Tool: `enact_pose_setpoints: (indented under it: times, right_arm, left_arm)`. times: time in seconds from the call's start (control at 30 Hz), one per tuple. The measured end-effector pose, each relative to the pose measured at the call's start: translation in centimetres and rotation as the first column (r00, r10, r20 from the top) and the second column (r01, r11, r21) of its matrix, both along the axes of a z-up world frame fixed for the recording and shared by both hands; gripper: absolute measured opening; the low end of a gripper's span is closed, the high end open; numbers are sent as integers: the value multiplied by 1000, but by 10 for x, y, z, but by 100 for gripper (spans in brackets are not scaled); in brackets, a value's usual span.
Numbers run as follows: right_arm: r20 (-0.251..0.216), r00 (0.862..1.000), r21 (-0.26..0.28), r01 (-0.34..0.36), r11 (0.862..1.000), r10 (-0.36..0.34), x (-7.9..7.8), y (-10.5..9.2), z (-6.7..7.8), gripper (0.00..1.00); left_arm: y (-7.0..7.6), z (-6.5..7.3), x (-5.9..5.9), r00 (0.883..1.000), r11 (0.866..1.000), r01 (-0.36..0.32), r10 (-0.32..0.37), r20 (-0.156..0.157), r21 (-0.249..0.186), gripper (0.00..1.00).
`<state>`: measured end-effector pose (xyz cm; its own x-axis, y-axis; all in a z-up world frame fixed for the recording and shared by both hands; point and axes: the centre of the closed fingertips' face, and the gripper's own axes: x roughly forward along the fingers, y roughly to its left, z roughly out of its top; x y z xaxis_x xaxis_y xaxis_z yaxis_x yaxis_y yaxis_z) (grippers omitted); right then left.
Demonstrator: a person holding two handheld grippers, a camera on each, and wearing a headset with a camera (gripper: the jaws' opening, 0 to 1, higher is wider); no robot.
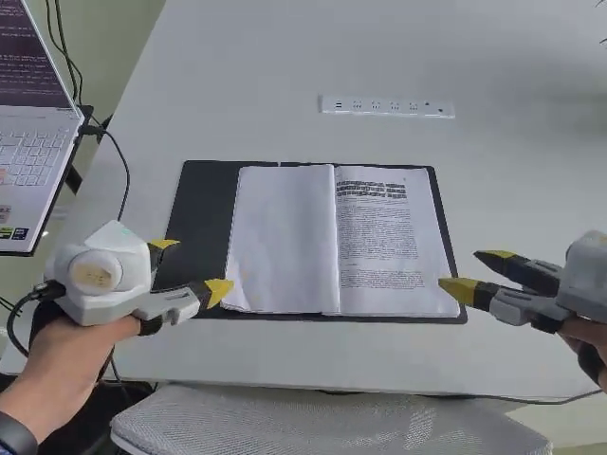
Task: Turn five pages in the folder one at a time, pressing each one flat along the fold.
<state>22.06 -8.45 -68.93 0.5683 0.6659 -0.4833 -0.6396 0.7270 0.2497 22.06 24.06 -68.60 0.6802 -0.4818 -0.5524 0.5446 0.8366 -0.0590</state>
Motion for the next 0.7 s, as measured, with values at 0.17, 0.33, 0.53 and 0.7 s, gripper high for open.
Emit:
enact_pose_setpoints:
  times: [0.17,0.33,0.53,0.7]
  right_arm:
    - [-6,1000,-39,9,999,-9,-14,-10,-5,62]
    - [-5,999,-47,35,998,-35,-22,-17,-5,66]
    - [-3,997,-17,71,997,-72,-22,-17,-3,70]
    - [-11,998,-14,65,998,-65,-24,-10,-5,70]
  left_arm:
    - [6,7,-5,1000,1000,-22,22,23,-12,64]
    - [9,9,-10,998,998,-48,49,31,-28,66]
    - [7,9,-10,997,997,-65,66,29,-36,68]
    - [6,11,-8,997,997,-69,70,39,-37,68]
